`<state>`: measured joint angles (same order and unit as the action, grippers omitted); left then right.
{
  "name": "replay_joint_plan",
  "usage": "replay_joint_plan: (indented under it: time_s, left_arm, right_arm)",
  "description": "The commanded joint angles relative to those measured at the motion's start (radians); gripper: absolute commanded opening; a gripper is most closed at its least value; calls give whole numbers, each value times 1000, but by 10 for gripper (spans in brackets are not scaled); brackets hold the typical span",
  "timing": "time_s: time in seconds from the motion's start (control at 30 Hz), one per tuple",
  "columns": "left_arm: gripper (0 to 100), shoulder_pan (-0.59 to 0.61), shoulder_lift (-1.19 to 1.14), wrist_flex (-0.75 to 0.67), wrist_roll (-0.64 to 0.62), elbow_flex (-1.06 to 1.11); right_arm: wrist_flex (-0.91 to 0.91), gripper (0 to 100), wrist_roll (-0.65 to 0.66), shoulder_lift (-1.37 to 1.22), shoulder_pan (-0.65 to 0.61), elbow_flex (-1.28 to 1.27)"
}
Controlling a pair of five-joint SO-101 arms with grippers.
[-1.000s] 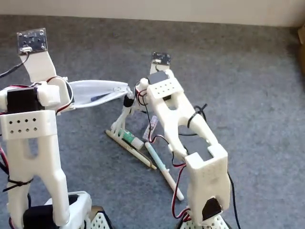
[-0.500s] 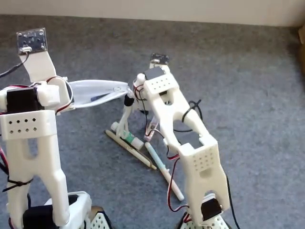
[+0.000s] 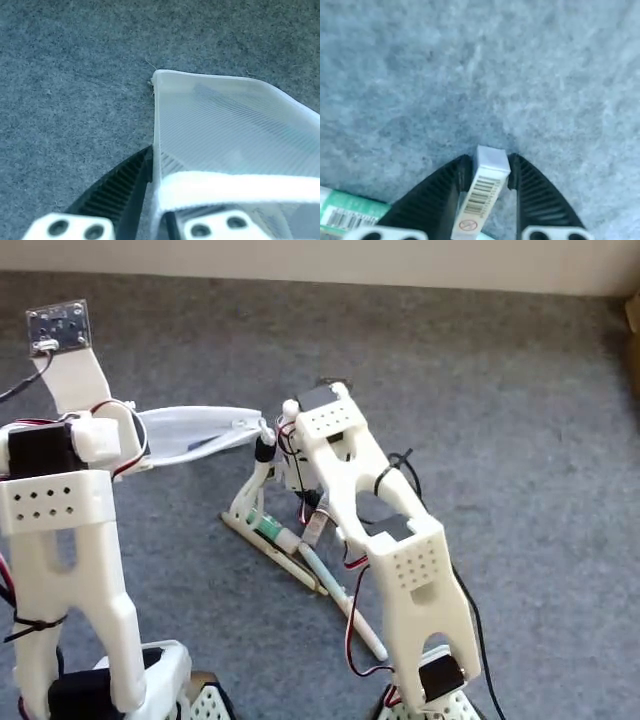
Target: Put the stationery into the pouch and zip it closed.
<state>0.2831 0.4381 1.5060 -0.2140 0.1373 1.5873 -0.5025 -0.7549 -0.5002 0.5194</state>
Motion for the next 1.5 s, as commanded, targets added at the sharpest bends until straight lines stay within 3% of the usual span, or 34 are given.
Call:
replay_joint_plan:
  time_s: [0.0,0.17,0.57,1.07,1.47]
  left_arm:
    - [7,16,31,-18,-6,-8]
    - [7,16,31,-17,-6,-8]
    - [7,12,31,-15,-8,-8]
    - [7,10,33,-20,-9,4]
    - [7,8,33,-21,-11,10]
  right_arm:
    - [18,72,-6,30,-5,44]
    - [19,5,-5,33,-5,47]
    - [131,5,-5,176,110,96]
    - [163,5,55,464,108,-27]
    - [-94,5,57,834,108,-377]
